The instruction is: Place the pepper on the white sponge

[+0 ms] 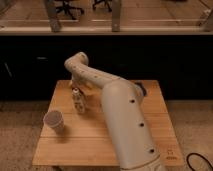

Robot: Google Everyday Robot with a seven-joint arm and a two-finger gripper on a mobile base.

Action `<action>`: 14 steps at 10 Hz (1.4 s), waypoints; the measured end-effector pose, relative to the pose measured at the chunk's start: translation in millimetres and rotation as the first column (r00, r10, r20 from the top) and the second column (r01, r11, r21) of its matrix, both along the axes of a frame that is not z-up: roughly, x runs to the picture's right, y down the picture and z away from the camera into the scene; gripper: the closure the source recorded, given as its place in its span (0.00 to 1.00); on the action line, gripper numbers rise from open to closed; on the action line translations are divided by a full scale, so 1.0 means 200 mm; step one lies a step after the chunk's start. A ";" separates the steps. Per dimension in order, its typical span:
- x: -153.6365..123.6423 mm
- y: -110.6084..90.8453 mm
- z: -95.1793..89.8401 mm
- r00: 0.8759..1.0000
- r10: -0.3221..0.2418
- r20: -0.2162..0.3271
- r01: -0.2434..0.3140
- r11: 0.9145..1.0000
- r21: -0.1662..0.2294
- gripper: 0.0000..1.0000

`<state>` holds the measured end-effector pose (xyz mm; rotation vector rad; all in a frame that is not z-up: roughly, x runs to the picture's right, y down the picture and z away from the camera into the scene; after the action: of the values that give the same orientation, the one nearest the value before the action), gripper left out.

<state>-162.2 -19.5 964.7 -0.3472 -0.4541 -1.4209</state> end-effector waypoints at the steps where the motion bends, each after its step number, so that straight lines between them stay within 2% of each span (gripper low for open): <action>1: 0.00 0.01 0.01 1.000 -0.001 0.002 0.001 1.000 -0.008 0.20; 4: -0.03 0.05 0.03 1.000 -0.015 0.006 0.015 1.000 -0.025 0.20; 11: -0.05 0.09 0.11 0.999 -0.037 -0.015 0.036 0.999 -0.039 0.21; 12: -0.05 0.09 0.12 0.999 -0.040 -0.016 0.040 0.998 -0.039 0.25; 14: -0.05 0.09 0.13 0.999 -0.043 -0.015 0.043 0.998 -0.037 0.45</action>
<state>-171.2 -0.8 989.8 -0.3995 -0.4630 -1.4522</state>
